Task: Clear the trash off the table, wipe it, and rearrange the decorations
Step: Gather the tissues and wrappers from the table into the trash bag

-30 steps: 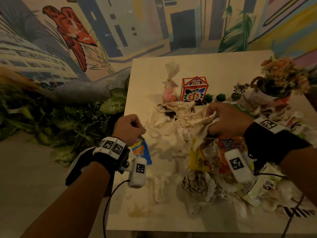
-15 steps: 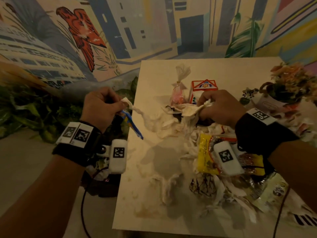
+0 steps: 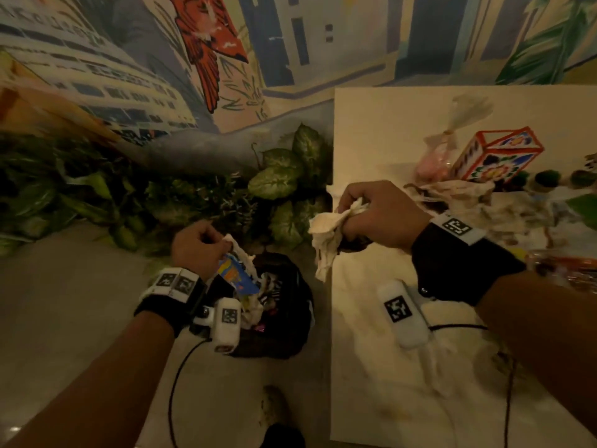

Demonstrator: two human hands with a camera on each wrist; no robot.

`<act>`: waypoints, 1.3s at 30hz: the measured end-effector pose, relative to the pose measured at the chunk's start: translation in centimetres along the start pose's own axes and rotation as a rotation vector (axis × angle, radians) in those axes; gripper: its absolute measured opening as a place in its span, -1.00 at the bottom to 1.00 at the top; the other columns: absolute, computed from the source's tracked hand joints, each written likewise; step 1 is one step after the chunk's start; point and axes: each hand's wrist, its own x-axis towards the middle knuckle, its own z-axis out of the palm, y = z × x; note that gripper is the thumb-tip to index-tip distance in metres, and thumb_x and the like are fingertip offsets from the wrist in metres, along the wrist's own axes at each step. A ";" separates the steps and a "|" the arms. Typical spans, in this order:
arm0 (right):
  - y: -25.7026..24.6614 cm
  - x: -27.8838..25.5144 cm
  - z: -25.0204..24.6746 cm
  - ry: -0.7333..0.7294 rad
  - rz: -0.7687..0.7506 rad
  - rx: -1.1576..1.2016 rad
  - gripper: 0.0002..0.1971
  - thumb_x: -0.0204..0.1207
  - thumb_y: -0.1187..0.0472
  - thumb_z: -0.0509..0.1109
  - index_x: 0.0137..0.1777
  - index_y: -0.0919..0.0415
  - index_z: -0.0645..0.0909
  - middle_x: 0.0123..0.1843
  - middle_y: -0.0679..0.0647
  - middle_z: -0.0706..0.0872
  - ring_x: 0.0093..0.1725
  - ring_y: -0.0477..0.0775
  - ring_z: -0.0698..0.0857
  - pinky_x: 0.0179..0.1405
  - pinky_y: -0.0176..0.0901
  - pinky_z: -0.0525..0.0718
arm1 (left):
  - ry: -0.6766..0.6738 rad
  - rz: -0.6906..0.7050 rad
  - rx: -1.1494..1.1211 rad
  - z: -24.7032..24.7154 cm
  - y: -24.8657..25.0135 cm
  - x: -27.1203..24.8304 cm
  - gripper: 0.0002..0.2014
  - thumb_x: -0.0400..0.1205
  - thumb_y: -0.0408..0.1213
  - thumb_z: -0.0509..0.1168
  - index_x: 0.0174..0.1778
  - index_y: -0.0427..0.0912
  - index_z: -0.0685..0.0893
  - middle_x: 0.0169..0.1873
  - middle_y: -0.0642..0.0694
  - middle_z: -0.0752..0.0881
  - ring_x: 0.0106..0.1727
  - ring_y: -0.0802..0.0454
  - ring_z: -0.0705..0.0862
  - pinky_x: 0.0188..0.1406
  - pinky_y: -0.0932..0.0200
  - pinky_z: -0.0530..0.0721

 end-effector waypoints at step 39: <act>8.3 11.3 27.4 -0.486 0.467 -0.072 -0.54 0.57 0.00 0.37 0.41 0.16 0.50 0.37 0.15 0.57 0.21 0.18 0.62 0.03 -0.08 0.66 | -0.234 -0.690 -0.090 1.3 -28.7 6.0 -0.98 0.44 -0.35 0.40 -0.27 -0.18 0.74 -0.04 -0.29 0.77 0.03 -0.29 0.70 0.12 -0.29 0.71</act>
